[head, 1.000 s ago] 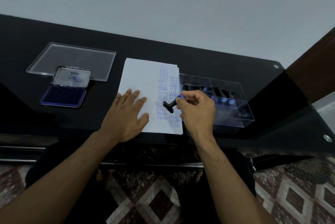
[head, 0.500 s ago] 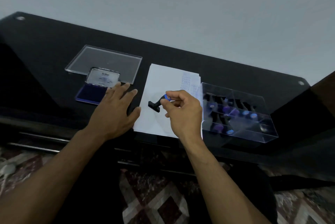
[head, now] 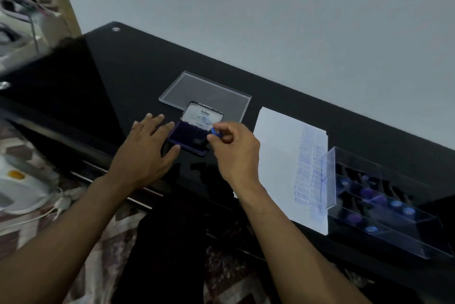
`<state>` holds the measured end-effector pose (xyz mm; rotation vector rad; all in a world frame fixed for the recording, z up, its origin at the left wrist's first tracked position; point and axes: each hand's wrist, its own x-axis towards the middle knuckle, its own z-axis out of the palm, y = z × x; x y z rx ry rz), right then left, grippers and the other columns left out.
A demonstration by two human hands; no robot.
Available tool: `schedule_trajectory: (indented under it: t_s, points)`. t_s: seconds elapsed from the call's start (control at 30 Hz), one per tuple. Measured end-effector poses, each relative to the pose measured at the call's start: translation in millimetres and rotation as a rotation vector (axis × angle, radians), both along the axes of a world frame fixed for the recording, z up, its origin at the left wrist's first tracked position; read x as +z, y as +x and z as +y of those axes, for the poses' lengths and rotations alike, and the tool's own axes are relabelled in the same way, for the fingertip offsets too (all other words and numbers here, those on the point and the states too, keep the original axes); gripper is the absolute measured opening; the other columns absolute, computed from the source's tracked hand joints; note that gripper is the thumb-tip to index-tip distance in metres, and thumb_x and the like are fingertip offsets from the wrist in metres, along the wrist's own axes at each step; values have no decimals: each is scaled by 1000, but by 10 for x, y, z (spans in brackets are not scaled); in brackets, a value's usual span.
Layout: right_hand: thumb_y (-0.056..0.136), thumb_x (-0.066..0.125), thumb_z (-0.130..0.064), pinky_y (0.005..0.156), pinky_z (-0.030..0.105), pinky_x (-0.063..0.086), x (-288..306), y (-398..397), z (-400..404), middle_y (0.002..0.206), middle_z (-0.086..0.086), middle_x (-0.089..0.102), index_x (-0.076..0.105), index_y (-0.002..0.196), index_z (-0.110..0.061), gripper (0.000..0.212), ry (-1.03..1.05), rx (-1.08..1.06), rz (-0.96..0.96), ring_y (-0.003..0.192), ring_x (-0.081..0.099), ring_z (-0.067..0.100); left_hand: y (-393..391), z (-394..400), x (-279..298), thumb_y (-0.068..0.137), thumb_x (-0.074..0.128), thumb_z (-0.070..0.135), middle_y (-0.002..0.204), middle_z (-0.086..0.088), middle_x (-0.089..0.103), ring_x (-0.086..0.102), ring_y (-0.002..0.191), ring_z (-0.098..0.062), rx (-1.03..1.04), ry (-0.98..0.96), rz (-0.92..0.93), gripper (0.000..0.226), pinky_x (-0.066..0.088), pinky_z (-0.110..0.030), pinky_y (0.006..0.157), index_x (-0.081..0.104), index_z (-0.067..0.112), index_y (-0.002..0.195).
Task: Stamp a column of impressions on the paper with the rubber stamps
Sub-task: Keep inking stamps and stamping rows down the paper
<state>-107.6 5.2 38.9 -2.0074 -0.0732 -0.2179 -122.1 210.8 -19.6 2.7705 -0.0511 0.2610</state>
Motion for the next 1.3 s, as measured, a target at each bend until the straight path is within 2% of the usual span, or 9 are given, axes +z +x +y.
schedule_trajectory:
  t_s: [0.17, 0.3, 0.53, 0.73, 1.13, 1.3]
  points:
    - [85, 75, -14, 76, 24, 59, -5, 181, 257, 100, -6, 67, 73, 98, -20, 14, -133, 56, -43, 81, 66, 5, 54, 210, -83, 89, 35, 64, 158, -13, 37, 23, 151, -33, 43, 17, 30, 78, 17, -51, 124, 45, 17, 150]
    - [88, 74, -18, 84, 21, 55, -2, 296, 352, 104, -7, 64, 75, 103, -17, 15, -306, 132, -77, 89, 63, 7, 107, 259, -122, 90, 38, 62, 159, -12, 35, 21, 152, -32, 59, 24, 44, 76, 15, -50, 124, 43, 18, 151]
    - [92, 68, -15, 93, 21, 49, 116, 385, 439, 112, 2, 68, 75, 111, -12, 20, -467, 212, -70, 99, 63, 12, 218, 284, -186, 86, 22, 69, 163, -8, 30, 15, 154, -29, 62, 27, 67, 86, 11, -49, 125, 38, 20, 154]
    - [93, 67, -15, 96, 27, 52, 115, 423, 470, 116, 3, 68, 74, 113, -13, 21, -484, 215, -47, 102, 64, 14, 264, 284, -259, 87, 20, 70, 163, -8, 29, 14, 154, -28, 57, 83, 75, 84, 9, -50, 125, 38, 21, 154]
    - [92, 68, -16, 94, 24, 52, 104, 449, 498, 118, 2, 67, 74, 113, -14, 21, -479, 205, -52, 101, 65, 13, 254, 256, -285, 91, 18, 69, 164, -7, 29, 13, 155, -27, 74, 135, 64, 81, 8, -50, 125, 39, 22, 153]
    - [93, 67, -16, 98, 24, 50, 72, 445, 504, 120, 3, 67, 72, 115, -12, 23, -484, 225, -37, 105, 65, 14, 249, 248, -289, 92, 16, 68, 164, -8, 28, 13, 155, -27, 76, 142, 62, 80, 9, -51, 126, 38, 21, 153]
